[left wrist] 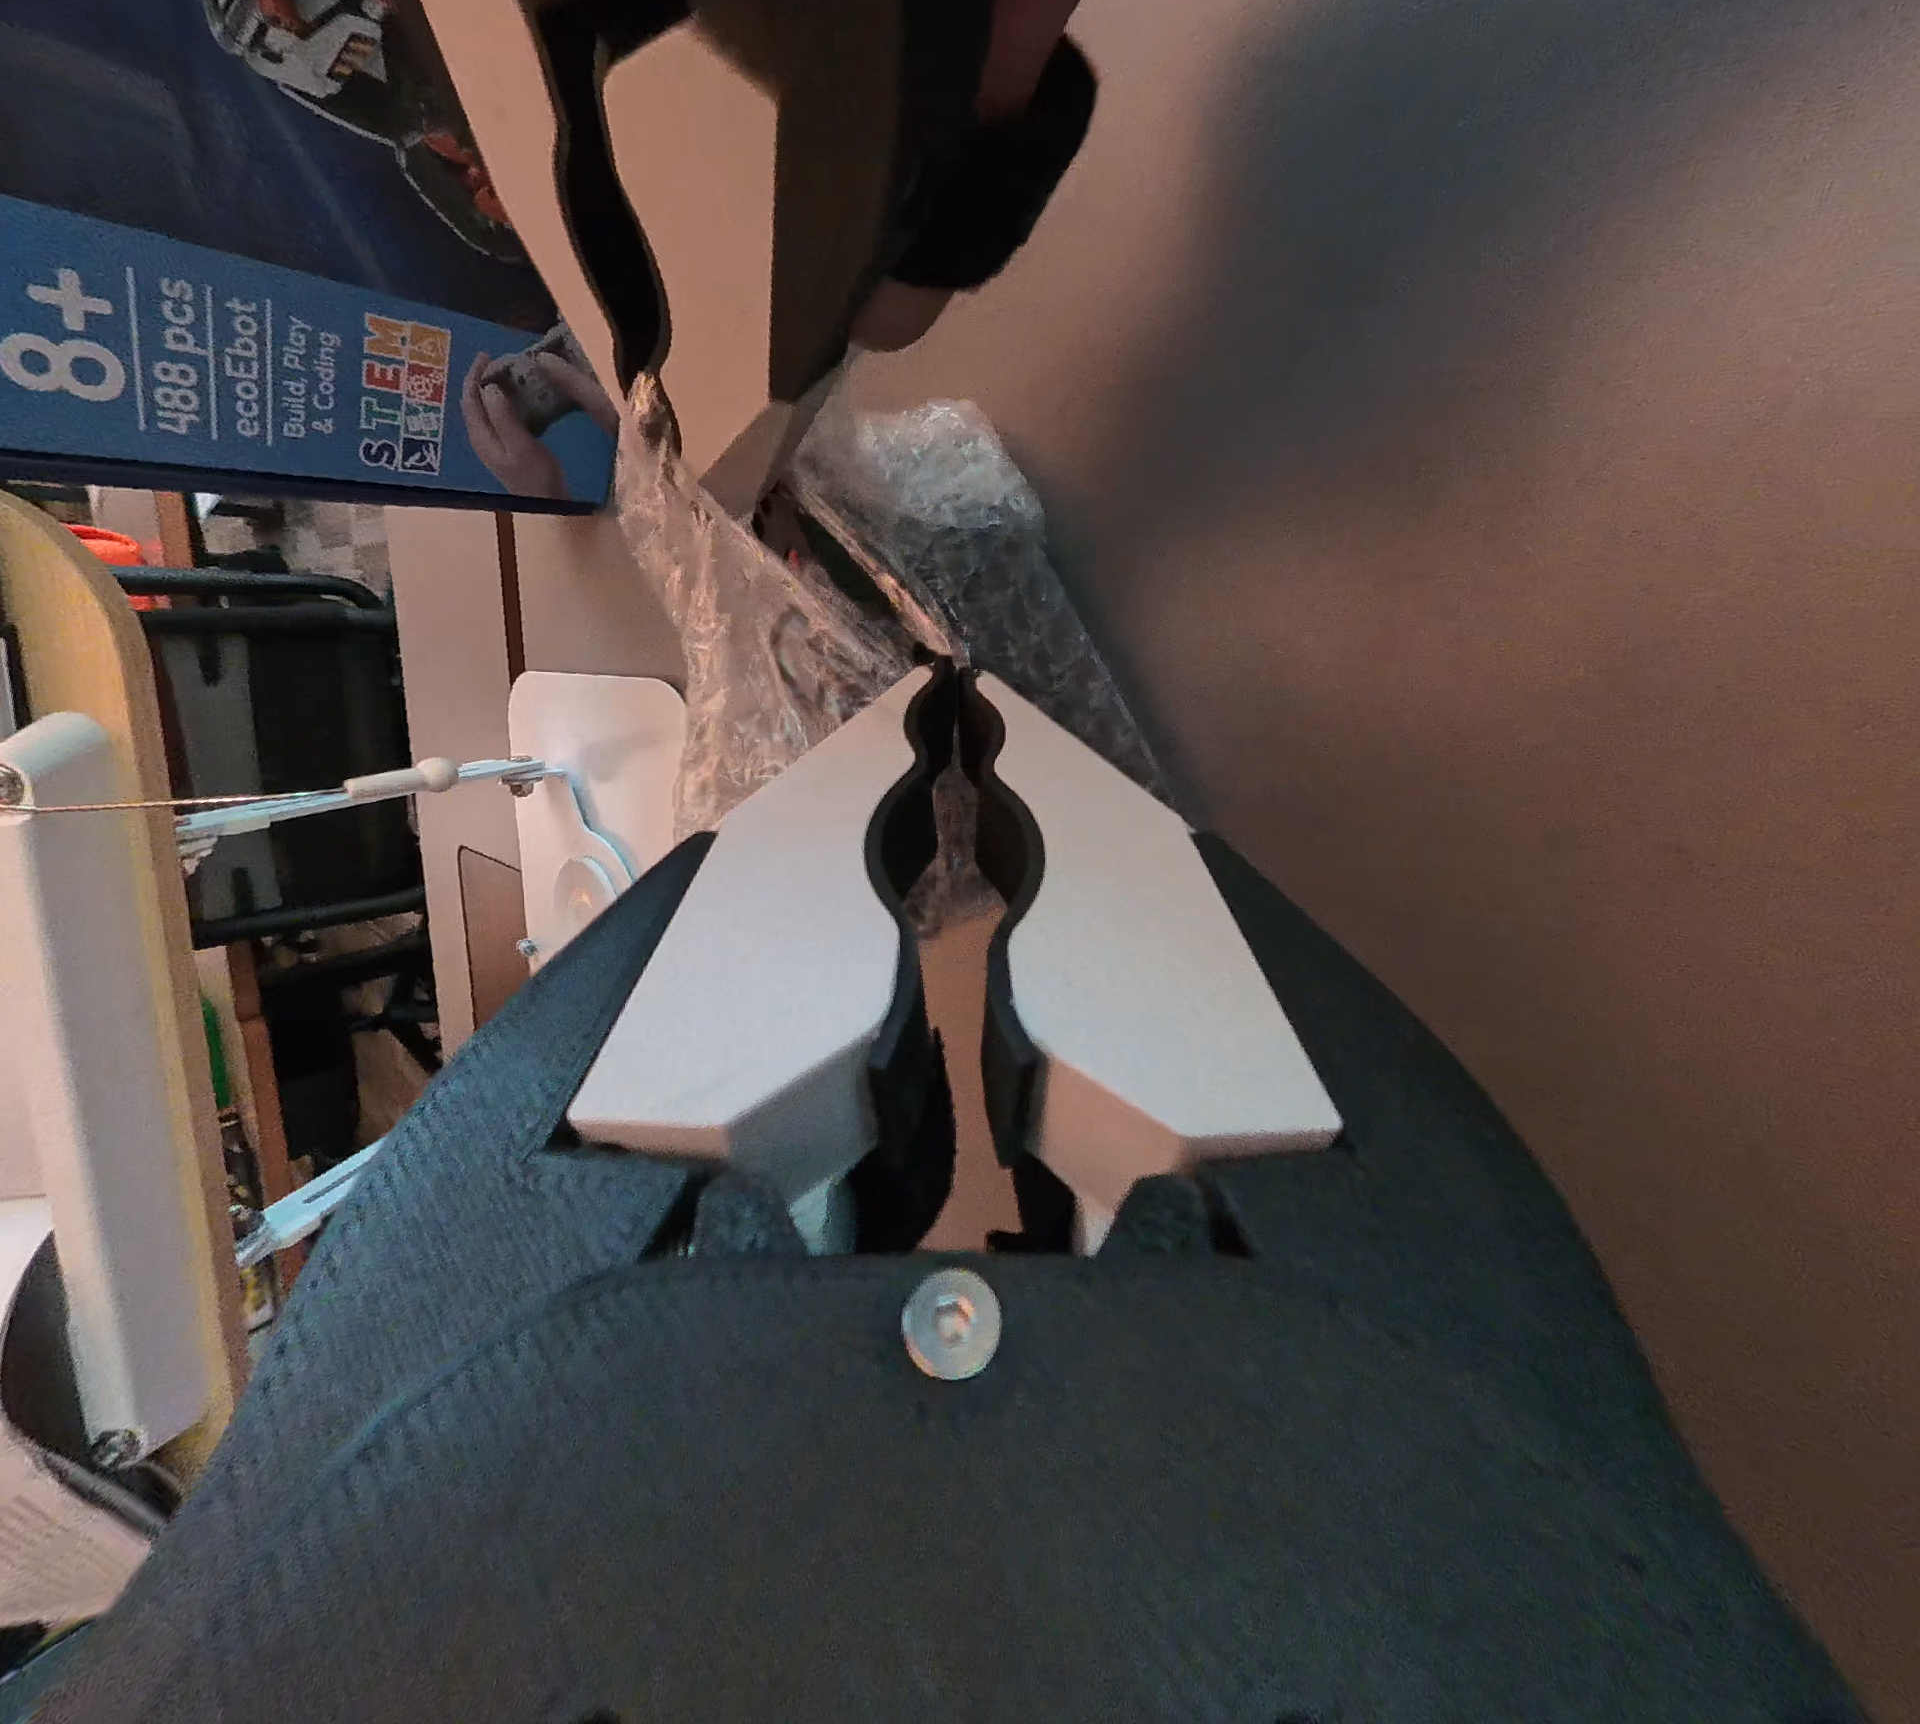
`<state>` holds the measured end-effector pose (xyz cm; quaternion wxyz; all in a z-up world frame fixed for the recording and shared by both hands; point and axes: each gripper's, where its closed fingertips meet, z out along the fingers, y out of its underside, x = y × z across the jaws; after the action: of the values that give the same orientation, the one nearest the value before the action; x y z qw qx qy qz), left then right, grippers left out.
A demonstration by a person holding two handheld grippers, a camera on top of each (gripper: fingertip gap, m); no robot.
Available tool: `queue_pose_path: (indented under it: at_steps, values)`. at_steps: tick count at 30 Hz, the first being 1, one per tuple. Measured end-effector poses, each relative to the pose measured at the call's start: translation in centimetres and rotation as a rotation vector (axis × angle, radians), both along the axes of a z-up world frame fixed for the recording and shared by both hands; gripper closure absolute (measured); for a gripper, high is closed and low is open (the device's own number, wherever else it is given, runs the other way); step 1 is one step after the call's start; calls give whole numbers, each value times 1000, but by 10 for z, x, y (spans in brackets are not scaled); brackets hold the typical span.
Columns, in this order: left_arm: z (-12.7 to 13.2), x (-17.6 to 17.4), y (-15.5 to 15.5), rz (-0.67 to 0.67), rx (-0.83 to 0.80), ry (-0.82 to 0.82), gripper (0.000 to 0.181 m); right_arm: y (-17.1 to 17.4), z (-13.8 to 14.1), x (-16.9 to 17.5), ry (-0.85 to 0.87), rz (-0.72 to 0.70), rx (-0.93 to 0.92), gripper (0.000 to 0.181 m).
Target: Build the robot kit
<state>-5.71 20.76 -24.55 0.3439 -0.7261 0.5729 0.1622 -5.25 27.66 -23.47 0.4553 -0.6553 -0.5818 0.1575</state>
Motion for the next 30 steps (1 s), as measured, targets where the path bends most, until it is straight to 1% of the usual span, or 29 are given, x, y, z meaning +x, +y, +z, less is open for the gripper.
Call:
queue_pose_path:
  at_steps: [5, 9, 11, 13, 19, 25, 26, 27, 28, 29, 30]
  values:
    - [0, 7, -8, -21, 45, 36, 181, 5, -4, -2, -6, -21, 10, 181]
    - [2, 7, -14, -23, 79, 10, 181, 11, -7, -3, 2, -38, -10, 181]
    - [-1, 7, -16, -22, 107, 30, 181, 13, -11, -3, -3, -43, -26, 181]
    - [-2, 7, -18, -20, 120, 12, 181, 15, -14, -3, -6, -47, -29, 181]
    - [-4, 7, -21, -14, 160, 33, 181, 21, -19, -2, -15, -59, -42, 181]
    - [-6, 3, -22, -12, 180, 19, 181, 27, -21, 1, -3, -75, -53, 181]
    - [-14, 4, -30, -37, 114, 17, 181, 37, -21, 8, -14, -136, -34, 181]
    - [-34, 16, -54, -99, -42, -37, 181, 58, -16, 25, -22, -230, 12, 181]
    - [-49, 17, -67, -139, -56, 7, 181, 73, -7, 40, 30, -268, -12, 181]
    - [-56, 10, -64, -128, -3, 45, 181, 74, 1, 46, 90, -257, -65, 181]
    - [-55, 9, -59, -116, 10, -7, 181, 67, 6, 43, 81, -223, -27, 181]
